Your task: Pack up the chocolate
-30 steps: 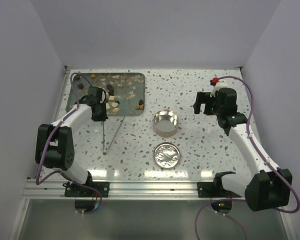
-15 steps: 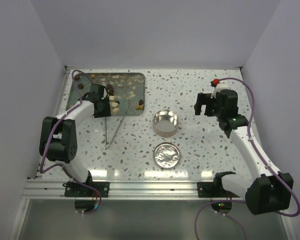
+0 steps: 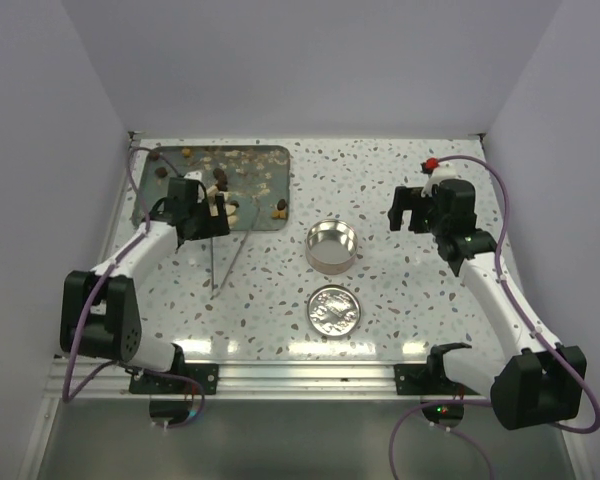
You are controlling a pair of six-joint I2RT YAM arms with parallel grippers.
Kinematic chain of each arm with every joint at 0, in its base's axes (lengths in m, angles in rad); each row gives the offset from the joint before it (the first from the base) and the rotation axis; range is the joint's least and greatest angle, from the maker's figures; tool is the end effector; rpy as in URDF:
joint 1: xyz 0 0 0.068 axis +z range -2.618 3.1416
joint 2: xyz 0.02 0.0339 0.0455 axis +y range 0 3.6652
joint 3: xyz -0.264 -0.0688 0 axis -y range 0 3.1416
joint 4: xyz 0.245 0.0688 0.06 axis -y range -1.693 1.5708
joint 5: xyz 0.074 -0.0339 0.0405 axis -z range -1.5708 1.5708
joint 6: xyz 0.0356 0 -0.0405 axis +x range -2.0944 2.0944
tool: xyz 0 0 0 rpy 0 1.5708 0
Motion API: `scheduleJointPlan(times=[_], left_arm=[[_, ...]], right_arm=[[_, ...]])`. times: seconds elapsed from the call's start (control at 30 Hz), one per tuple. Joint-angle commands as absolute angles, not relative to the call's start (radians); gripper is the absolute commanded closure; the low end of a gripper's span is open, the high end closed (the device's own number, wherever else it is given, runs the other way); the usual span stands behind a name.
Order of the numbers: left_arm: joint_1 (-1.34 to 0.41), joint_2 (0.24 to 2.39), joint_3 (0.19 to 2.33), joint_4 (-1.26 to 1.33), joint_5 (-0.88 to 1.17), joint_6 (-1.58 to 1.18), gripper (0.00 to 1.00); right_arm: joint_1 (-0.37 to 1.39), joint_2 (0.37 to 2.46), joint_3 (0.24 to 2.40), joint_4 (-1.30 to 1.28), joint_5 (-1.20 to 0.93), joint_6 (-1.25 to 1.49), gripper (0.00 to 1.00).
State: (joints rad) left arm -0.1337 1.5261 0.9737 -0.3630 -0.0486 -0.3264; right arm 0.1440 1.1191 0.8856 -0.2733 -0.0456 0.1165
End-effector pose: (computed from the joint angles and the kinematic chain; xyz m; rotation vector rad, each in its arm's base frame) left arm 0.3124 -0.0403 0.2129 -0.2600 2.4760 -0.1341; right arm 0.2499 0.0379 0.2995 -0.0566 2.0828 0.2064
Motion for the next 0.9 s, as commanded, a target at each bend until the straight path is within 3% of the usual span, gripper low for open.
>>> scheduleJointPlan(times=[0.0,0.1,0.33,0.87], left_arm=[[-0.14,1.376,0.87,-0.264,-0.005,-0.342,0.0],[-0.144,1.283,0.795,-0.226,0.055,-0.35,0.0],[-0.161,1.293,0.669,-0.158,0.115,-0.39,0.0],[-0.175,1.371,0.637,-0.144,0.124,-0.359,0.0]], right_arm=[[0.147,1.114,0.902,-0.252,-0.061,0.115,0.01],[0.149,1.126,0.907,-0.245,-0.072,0.12,0.01],[0.156,1.146,0.917,-0.241,-0.084,0.129,0.02],[0.166,1.141,0.914,-0.253,-0.086,0.12,0.01]])
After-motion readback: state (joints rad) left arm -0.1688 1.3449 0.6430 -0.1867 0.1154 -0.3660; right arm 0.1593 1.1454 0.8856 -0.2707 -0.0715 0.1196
